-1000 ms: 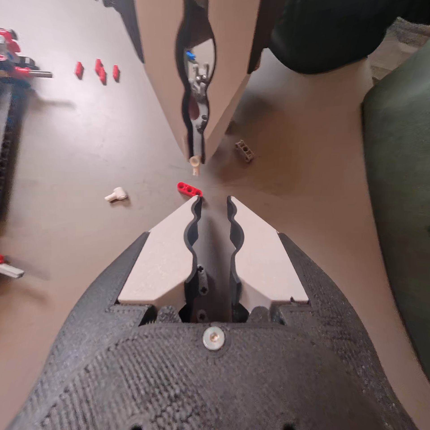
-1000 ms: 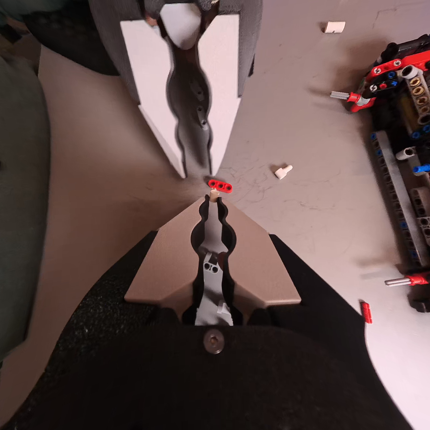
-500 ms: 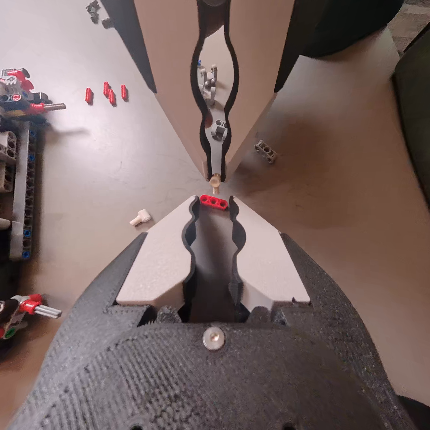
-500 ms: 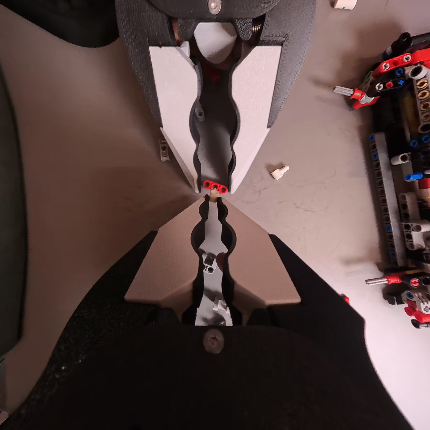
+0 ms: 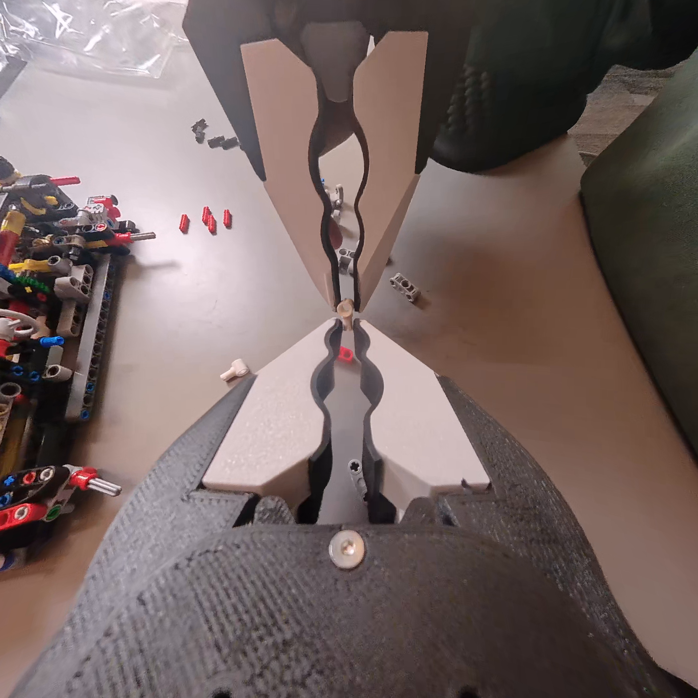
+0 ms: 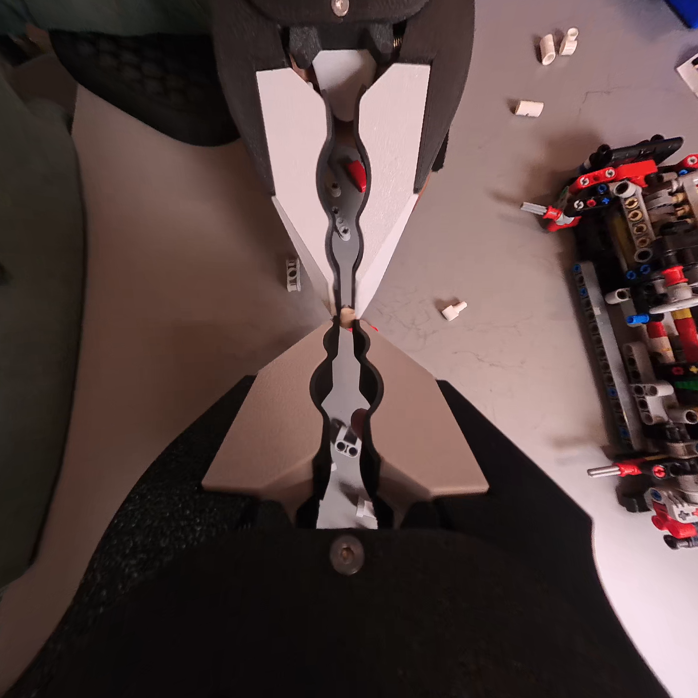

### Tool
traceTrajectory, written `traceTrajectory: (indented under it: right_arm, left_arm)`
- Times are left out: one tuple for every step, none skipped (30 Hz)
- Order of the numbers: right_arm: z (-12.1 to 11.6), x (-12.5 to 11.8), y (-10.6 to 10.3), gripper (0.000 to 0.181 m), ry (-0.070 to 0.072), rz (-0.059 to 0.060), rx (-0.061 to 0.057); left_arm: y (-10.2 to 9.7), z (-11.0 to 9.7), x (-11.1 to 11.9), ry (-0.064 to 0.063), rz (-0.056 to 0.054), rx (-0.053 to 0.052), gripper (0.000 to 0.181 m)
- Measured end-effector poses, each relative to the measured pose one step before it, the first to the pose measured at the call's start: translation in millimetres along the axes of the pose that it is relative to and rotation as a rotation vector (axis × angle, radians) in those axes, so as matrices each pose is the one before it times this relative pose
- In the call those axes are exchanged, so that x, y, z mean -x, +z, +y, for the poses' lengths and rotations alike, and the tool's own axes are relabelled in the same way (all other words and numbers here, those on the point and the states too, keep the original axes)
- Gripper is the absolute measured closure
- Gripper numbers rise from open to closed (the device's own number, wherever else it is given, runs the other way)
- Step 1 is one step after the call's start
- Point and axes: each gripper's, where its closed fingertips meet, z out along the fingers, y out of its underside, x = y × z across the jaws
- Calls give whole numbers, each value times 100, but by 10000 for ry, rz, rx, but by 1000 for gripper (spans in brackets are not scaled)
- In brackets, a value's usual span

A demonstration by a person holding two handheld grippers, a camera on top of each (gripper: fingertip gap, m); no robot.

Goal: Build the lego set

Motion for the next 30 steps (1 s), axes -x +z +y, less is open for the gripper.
traceTrajectory:
  right_arm:
    - [-109, 64, -54, 176, -51, 6, -68]
    - [-12, 28, -22, 176, -42, 19, -18]
    - [-17, 22, 15, 176, -24, 16, -32]
    - [-36, 49, 19, 176, -16, -9, -51]
    - [-63, 20, -7, 176, -32, 12, -91]
    - [-111, -51, -48, 176, -18, 40, -113]
    - [-116, -12, -51, 176, -3, -2, -122]
    - [-135, 30, -68, 175, 17, -37, -127]
    - [-129, 15, -68, 174, 49, -40, -112]
    - [-130, 43, -52, 174, 65, -76, -104]
    - [-78, 102, -30, 174, 41, -98, -63]
    - [44, 17, 16, 174, 5, -27, 8]
    - [109, -63, 56, 174, -17, 44, 51]
    - [58, 28, 64, 175, -17, -5, 9]
    - [0, 9, 42, 176, 16, 0, -20]
    - [35, -43, 13, 176, 15, 17, 11]
    - [29, -7, 6, 176, 3, -5, 11]
    - [10, 6, -14, 176, 4, -8, -3]
    - [-56, -30, -16, 175, 16, 9, -37]
    - [-30, 0, -28, 175, 8, -6, -19]
    - [-21, 25, -19, 175, 7, -19, -15]
    - [-34, 24, -15, 175, 5, -15, -28]
    - [-9, 9, -2, 176, 12, -11, -12]
    - [12, -6, 17, 176, 8, -8, 3]
    - [9, 26, 6, 176, 10, -14, 1]
    - [21, 15, 13, 176, 3, -15, 8]
    - [-3, 28, 2, 176, 8, -16, -2]
    - [-3, 20, -8, 176, 20, -20, -11]
    - [0, 4, 6, 176, 29, -14, -7]
    - [4, -4, 1, 176, 22, -7, -8]
  left_arm:
    - [-18, -65, -62, -2, 30, -56, 178]
    - [-10, -20, -38, -4, 18, -27, 178]
    - [-16, 7, -23, -12, 24, -15, 178]
    - [-15, 16, -38, -6, 32, -17, 178]
    - [-42, -18, 13, 6, -1, -34, 178]
    - [-62, -59, 42, 20, -32, -52, 178]
    - [-75, -33, 14, 27, -8, -33, 178]
    - [-40, 60, -22, 28, 13, 24, 179]
    - [14, 133, 5, 34, -10, 61, 179]
    - [56, 157, -4, 19, 1, 65, 179]
    - [69, 123, -50, -6, 27, 37, 179]
    - [59, 39, -22, 2, 4, 6, 179]
    - [33, 18, -3, 25, -8, 15, 179]
    - [21, 6, -34, 27, 5, 19, 179]
    - [10, -11, -28, 13, 13, 7, 179]
    - [22, 13, -13, 9, -5, 4, 179]
    - [9, -17, 5, 12, -8, -12, 179]
    - [-7, -49, -9, 12, -3, -19, 179]
    - [-26, -46, 14, 17, -19, -16, 179]
    - [-27, -66, 23, 9, -18, -25, 179]
    - [-31, -63, -2, -4, -4, -37, 179]
    - [-17, -37, -11, -1, 6, -25, 179]
    - [-3, -12, -4, 10, -2, -2, 179]
    - [6, -1, -13, 16, -7, 4, 179]
    - [1, 3, -10, 23, -11, 4, 179]
    - [4, -11, -6, 35, -14, -9, 179]
    - [-5, -22, -14, 25, -9, -13, 179]
    - [2, -29, -14, 7, -2, -17, 179]
    - [0, -27, 4, 4, -6, -16, 179]
    - [5, -18, 18, 10, -13, -15, 179]
